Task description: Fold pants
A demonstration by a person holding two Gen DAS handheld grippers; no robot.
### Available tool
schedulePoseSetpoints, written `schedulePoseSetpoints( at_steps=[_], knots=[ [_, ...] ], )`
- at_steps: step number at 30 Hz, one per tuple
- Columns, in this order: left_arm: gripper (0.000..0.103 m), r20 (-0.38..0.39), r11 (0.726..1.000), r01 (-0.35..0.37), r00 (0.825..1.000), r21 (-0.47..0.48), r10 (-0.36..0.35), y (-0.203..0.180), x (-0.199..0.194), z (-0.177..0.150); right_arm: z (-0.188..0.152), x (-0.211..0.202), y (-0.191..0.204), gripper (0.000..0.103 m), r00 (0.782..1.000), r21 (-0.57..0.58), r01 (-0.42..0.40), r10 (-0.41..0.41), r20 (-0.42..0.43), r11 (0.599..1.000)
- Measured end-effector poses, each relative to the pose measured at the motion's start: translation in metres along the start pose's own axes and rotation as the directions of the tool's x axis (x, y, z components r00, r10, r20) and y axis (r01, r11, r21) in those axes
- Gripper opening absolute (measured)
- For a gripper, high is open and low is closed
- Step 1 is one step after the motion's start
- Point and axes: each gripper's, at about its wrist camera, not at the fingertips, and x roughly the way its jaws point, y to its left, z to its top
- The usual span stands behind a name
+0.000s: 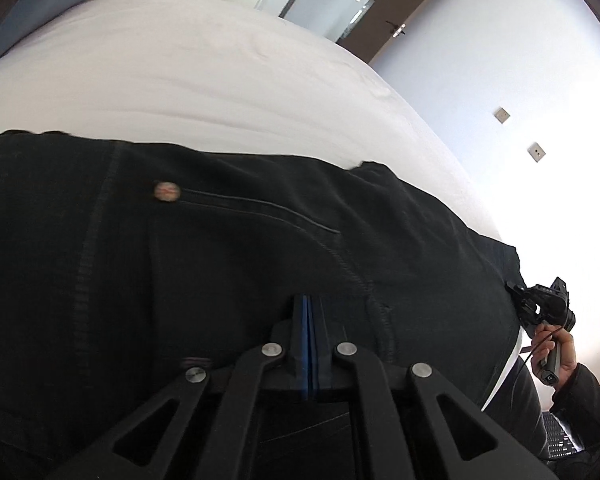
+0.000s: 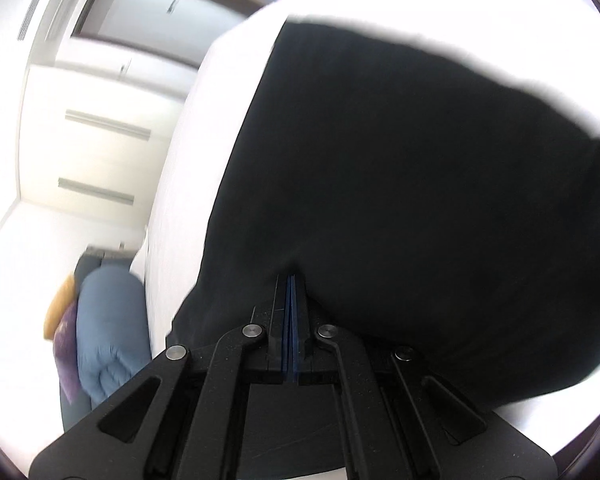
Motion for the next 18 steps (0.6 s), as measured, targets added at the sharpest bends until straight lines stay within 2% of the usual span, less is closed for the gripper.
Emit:
schedulePoseSetpoints(
  at_steps=[3,5,7,8,9,10,11,12,13,14,16,18],
  knots=[
    [0.005,0.027,0.999,-0.018,0.999,-0.026,0.019,0.028,-0.022,0.004,0.014,-0.022,-0.013,0.0,0.995,0.053,0.038,-0.043,0.094,0.998],
    [0.005,0.041,0.999,-0.05,0.998,-0.018,0.05,0.029,-0.035,0.009,0.023,-0.033,-0.012,0.0,0.989,0.092,0.058,-0.07,0.134,0.994],
    [0.002,0.079,0.989,-0.145,0.986,-0.007,0.145,0.026,-0.049,0.017,0.025,-0.045,0.0,0.0,0.978,0.088,0.101,-0.115,0.174,0.991],
    [0.004,0.09,0.985,-0.173,0.981,-0.018,0.174,0.024,-0.054,0.023,0.026,-0.047,0.01,0.0,0.978,0.088,0.085,-0.1,0.183,0.993],
    [0.003,0.106,0.987,-0.154,0.982,-0.036,0.157,0.022,-0.059,0.029,0.025,-0.045,0.023,0.005,0.982,0.07,0.053,-0.065,0.178,0.996],
    [0.004,0.131,0.994,-0.099,0.986,-0.053,0.105,0.018,-0.06,0.037,0.022,-0.038,0.038,0.007,0.987,0.037,0.025,-0.031,0.158,0.999],
    [0.01,0.139,0.997,-0.044,0.989,-0.06,0.051,0.007,-0.054,0.046,0.015,-0.022,0.058,0.006,0.994,-0.008,-0.011,0.012,0.111,1.0],
    [0.017,0.121,0.999,0.002,0.993,-0.051,0.004,-0.008,-0.041,0.054,0.004,0.005,0.082,0.007,0.997,-0.053,-0.063,0.065,0.029,0.997],
    [0.026,0.087,0.999,0.033,0.996,-0.031,-0.031,-0.027,-0.022,0.063,-0.009,0.029,0.102,0.007,0.994,-0.084,-0.1,0.096,-0.042,0.992],
    [0.026,0.055,0.997,0.074,0.996,-0.009,-0.073,-0.048,0.0,0.069,-0.027,0.059,0.125,0.007,0.983,-0.115,-0.147,0.132,-0.124,0.982],
    [0.026,-0.012,0.987,0.158,0.987,0.025,-0.158,-0.082,0.042,0.078,-0.065,0.12,0.162,0.006,0.94,-0.138,-0.236,0.19,-0.282,0.962],
    [0.026,-0.101,0.983,0.179,0.98,0.053,-0.173,-0.111,0.089,0.082,-0.099,0.176,0.188,0.007,0.898,-0.137,-0.254,0.18,-0.402,0.958]
  ],
)
